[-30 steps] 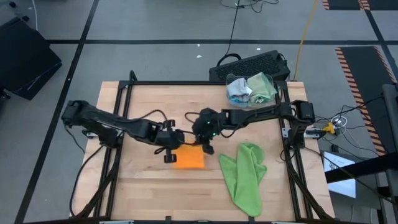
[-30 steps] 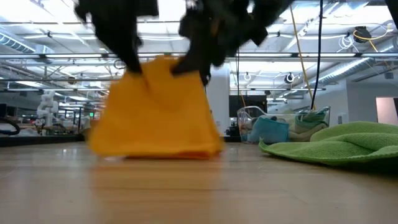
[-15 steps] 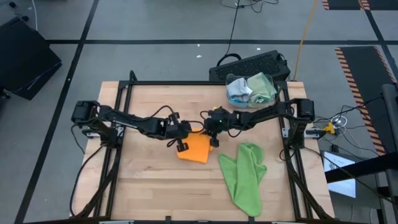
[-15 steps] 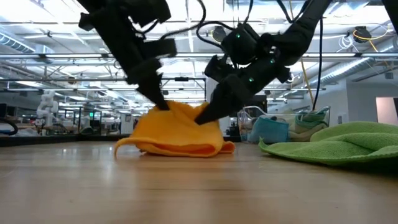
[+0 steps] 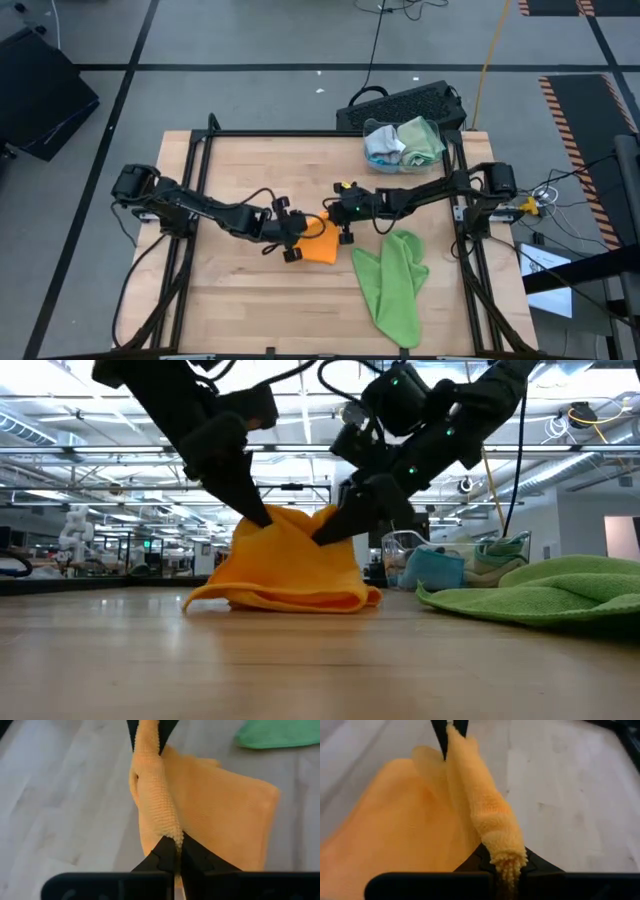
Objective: Fold microfiber towels
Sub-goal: Fold the yellow microfiber towel
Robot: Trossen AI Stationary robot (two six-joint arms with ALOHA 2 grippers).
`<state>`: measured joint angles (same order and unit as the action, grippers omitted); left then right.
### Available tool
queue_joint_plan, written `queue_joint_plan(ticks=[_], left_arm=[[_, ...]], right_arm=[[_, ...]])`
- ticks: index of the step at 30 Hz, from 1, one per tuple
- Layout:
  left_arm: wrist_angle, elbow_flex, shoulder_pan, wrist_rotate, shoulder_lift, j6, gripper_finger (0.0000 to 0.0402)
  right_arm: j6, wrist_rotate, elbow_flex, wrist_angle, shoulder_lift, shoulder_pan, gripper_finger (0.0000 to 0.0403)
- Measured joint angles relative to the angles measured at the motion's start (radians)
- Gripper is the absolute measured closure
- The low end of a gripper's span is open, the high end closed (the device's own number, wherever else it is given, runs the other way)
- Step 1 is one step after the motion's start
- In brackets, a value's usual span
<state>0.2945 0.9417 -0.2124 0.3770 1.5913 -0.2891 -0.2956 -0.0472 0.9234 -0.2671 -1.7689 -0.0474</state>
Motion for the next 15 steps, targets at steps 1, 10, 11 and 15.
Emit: queue_joint_plan(ticks=[1, 10, 11, 15], left_arm=[[-0.001, 0.0, -0.013, -0.001, 0.0, -0.006, 0.0389], [0.009, 0.0, -0.072, 0.006, 0.0, -0.034, 0.0389], [0.007, 0.0, -0.079, 0.002, 0.0, -0.034, 0.0389], [0.004, 0.0, -0.101, 0.0, -0.001, -0.023, 0.0397]], right_arm=[[0.006, 0.001, 0.0, 0.005, 0.003, 0.011, 0.0399], [-0.009, -0.211, 0.0, 0.029, 0.006, 0.145, 0.0399], [-0.033, -0.249, 0.0, 0.026, 0.006, 0.156, 0.0399], [-0.108, -0.308, 0.001, 0.026, 0.007, 0.182, 0.0398]])
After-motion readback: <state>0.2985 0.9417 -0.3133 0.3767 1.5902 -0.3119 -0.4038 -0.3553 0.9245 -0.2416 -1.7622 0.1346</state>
